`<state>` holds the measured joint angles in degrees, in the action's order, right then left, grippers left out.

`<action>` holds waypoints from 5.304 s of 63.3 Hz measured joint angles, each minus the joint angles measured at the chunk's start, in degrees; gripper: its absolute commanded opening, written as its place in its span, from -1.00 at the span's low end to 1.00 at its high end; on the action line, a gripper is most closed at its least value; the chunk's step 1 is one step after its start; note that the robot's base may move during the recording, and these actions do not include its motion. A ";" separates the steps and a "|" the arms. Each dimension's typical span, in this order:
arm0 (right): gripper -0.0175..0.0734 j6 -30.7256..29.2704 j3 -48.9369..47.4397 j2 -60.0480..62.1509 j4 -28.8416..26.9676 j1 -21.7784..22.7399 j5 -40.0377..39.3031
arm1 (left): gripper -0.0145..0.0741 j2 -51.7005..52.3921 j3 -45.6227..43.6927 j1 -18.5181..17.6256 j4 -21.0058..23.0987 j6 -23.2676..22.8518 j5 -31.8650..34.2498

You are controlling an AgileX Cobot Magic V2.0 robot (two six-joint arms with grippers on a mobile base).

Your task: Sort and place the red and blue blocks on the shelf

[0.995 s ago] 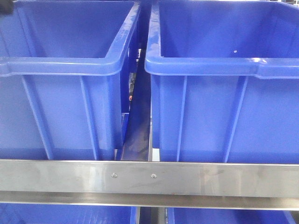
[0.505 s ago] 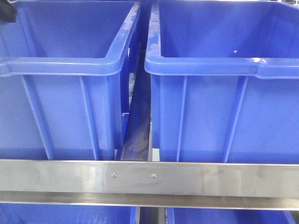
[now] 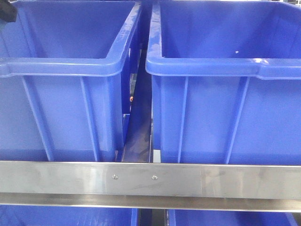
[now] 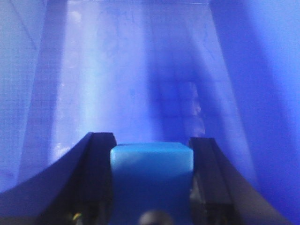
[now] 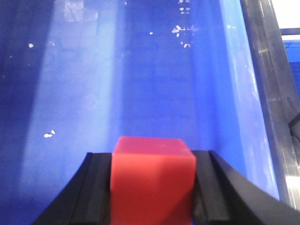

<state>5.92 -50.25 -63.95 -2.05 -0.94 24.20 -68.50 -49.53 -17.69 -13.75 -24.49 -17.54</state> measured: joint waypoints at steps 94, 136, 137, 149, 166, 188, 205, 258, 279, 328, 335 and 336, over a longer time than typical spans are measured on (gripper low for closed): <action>0.64 -0.10 0.00 0.00 0.00 0.00 0.09 | 0.49 0.00 -0.12 1.00 0.00 0.00 -1.28; 0.19 -0.10 0.00 0.00 0.00 0.00 0.19 | 0.17 0.00 -0.12 1.00 0.00 0.00 -1.37; 0.16 -0.10 0.00 0.00 0.00 0.00 0.11 | 0.15 0.00 -0.12 1.00 0.00 0.00 -1.37; -0.03 -0.10 0.00 0.00 0.00 0.00 0.33 | -0.08 0.00 -0.12 1.00 0.00 0.00 -1.37; -0.03 -0.10 0.00 0.00 0.00 0.00 0.42 | -0.39 0.00 -0.12 1.00 0.00 0.00 -1.40; -0.27 -0.10 0.00 0.00 0.00 0.00 0.42 | -0.39 0.00 -0.12 1.00 0.00 0.00 -1.50; -0.51 -0.10 0.00 0.00 0.00 0.00 0.42 | -0.39 0.00 -0.12 1.00 0.00 0.00 -1.50; -0.51 -0.10 0.00 0.00 -2.52 -0.14 2.71 | -0.39 1.09 -0.12 1.00 1.32 0.00 -5.95; -0.51 -0.10 0.00 5.27 -2.65 -0.48 3.47 | -0.39 8.59 -0.12 1.00 1.32 0.00 -6.00; -0.51 -0.10 17.37 24.73 -2.75 -0.48 1.05 | -0.39 26.98 14.41 1.00 1.32 0.00 -6.35; -0.51 -0.10 19.08 26.81 -2.75 -0.48 0.96 | -0.39 28.13 15.29 1.00 1.22 0.00 -6.35; -0.51 -0.10 19.21 26.92 -2.75 -0.48 0.96 | -0.39 28.12 15.38 1.00 1.22 0.00 -6.35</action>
<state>5.82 -31.03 -37.03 -4.80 -1.42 25.16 -40.38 -34.16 -16.69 -12.54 -24.49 -23.88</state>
